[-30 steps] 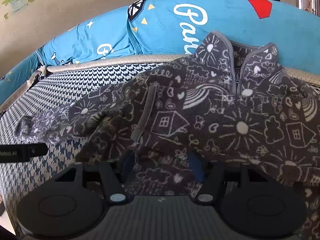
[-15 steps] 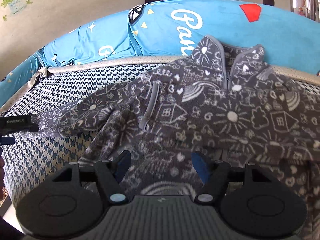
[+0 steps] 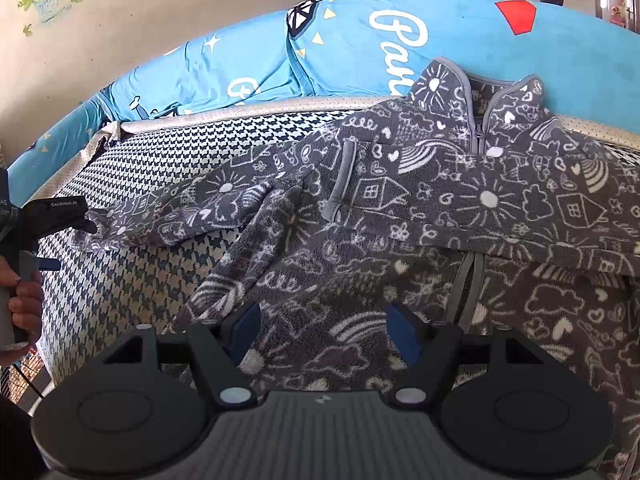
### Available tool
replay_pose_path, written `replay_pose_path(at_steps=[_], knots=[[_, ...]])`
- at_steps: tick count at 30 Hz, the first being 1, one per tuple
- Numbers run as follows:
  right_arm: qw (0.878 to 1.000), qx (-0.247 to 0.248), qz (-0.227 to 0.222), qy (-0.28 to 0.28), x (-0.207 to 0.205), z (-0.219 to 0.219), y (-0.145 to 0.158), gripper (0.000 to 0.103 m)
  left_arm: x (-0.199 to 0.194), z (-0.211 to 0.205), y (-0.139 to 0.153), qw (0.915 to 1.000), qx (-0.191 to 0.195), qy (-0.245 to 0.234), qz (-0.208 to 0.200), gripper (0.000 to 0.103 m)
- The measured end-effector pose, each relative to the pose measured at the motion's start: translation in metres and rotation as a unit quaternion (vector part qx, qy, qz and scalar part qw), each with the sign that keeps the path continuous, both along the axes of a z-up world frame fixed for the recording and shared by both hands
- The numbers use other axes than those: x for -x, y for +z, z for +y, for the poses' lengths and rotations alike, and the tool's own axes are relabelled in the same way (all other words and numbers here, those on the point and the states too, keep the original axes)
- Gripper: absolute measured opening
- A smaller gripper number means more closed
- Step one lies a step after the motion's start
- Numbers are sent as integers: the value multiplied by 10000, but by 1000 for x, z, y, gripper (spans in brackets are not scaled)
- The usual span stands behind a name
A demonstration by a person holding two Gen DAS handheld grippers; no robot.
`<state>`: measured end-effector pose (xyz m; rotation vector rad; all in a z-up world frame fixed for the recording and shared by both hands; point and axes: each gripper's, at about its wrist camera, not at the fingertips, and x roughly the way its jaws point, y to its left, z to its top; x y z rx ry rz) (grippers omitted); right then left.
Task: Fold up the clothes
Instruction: 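Grasp the spread sleeve cuff with the left gripper, then carry the sleeve with the left gripper across onto the jacket front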
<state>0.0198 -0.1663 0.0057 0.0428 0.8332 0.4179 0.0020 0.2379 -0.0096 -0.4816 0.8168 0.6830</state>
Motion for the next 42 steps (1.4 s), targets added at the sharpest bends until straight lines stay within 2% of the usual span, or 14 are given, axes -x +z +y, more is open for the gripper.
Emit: replay_pose_path(at_steps=[4, 10, 15, 18, 20, 23, 27, 29, 32, 34, 36, 38, 40, 42], knots=[[10000, 17, 48, -8, -1, 0, -2, 70, -7, 6, -11, 9997, 249, 20, -52, 95], [9999, 103, 96, 42, -1, 1, -5, 71, -18, 2, -14, 9999, 98, -16, -131, 90], [9998, 153, 91, 46, -1, 2, -7, 71, -24, -3, -14, 9998, -53, -79, -183, 64], [9998, 178, 86, 44, -2, 2, -7, 71, -24, -5, -12, 9997, -40, -62, -250, 45], [9998, 191, 87, 33, -2, 2, -7, 71, -23, -6, -11, 9995, 2, -78, -311, 26], [9998, 198, 71, -7, -3, 0, -7, 71, -24, -12, -8, 9985, 151, -275, -449, 18], [9998, 199, 51, -83, -4, -2, -7, 71, -26, -34, 2, 9935, 258, -846, -723, 17], [9997, 201, 44, -110, -4, -2, -7, 71, -28, -54, 8, 9855, 415, -1394, -878, 17], [9997, 210, 40, -130, -5, -2, -7, 71, -29, -85, 18, 9669, 625, -2219, -1095, 17], [9997, 215, 35, -147, -5, -2, -6, 71, -26, -113, 25, 9473, 688, -2896, -1183, 18], [9996, 205, 29, -171, -6, -3, -6, 71, -23, -140, 30, 9288, 659, -3448, -1188, 24], [9996, 178, 17, -203, -6, -4, -5, 71, -15, -161, 34, 9215, 422, -3663, -1216, 50], [9997, 125, 0, -229, -7, -5, -4, 71, -13, -169, 35, 9223, 311, -3662, -1193, 61], [9997, 29, -54, -248, -8, -7, -2, 71, -13, -173, 35, 9247, 249, -3624, -1140, 65]])
